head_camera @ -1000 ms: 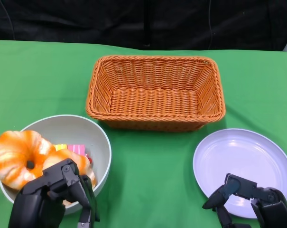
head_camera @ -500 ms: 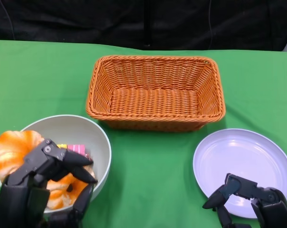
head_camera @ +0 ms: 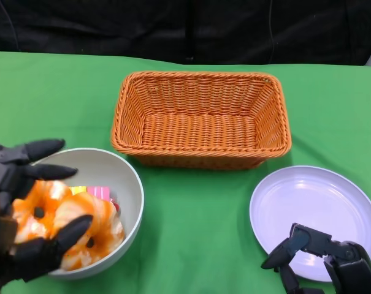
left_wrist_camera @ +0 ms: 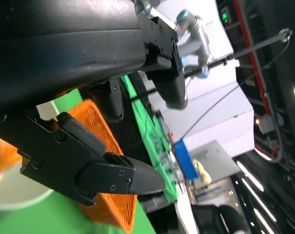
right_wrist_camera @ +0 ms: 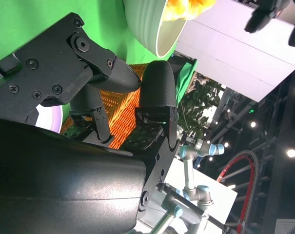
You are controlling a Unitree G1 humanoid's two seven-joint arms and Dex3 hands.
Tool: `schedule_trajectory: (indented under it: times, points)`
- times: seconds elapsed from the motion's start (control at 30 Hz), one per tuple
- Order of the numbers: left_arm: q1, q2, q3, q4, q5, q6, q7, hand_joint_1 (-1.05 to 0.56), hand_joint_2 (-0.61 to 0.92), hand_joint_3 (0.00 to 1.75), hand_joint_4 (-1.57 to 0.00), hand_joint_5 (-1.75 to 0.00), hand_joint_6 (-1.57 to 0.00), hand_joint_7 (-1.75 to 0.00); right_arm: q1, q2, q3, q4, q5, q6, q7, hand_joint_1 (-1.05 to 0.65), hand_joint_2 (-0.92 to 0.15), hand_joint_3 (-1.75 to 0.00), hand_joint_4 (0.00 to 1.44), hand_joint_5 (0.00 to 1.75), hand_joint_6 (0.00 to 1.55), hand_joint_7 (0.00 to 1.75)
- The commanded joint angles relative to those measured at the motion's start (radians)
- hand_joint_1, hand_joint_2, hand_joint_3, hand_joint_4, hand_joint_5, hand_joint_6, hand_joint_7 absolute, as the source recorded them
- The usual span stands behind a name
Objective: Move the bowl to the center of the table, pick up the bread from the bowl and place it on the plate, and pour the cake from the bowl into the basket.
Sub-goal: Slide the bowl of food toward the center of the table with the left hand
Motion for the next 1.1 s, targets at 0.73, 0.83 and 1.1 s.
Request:
schedule_trajectory:
  times: [0.73, 0.83, 1.1]
  points:
    - [-0.025, 0.049, 0.146, 0.015, 0.374, 0.179, 0.241, -0.63, 0.92, 0.44, 0.00, -0.45, 0.00, -0.46, 0.011, -0.009, 0.003, -0.035, 0.015, 0.026, 0.001, -0.38, -0.42, -1.23, 0.71, 1.54, 0.82, 1.17]
    - [-0.037, 0.060, 0.151, 0.028, 0.362, 0.226, 0.244, -0.59, 0.92, 0.47, 0.00, -0.35, 0.00, -0.41, 0.012, -0.009, 0.001, -0.039, 0.012, 0.028, -0.001, -0.38, -0.43, -1.24, 0.72, 1.54, 0.82, 1.18]
    - [-0.064, 0.095, 0.170, 0.032, 0.154, 0.401, 0.145, -0.77, 0.92, 0.68, 0.00, -0.38, 0.00, -0.29, 0.014, -0.015, 0.000, -0.041, 0.017, 0.030, 0.003, -0.36, -0.42, -1.24, 0.72, 1.53, 0.82, 1.18]
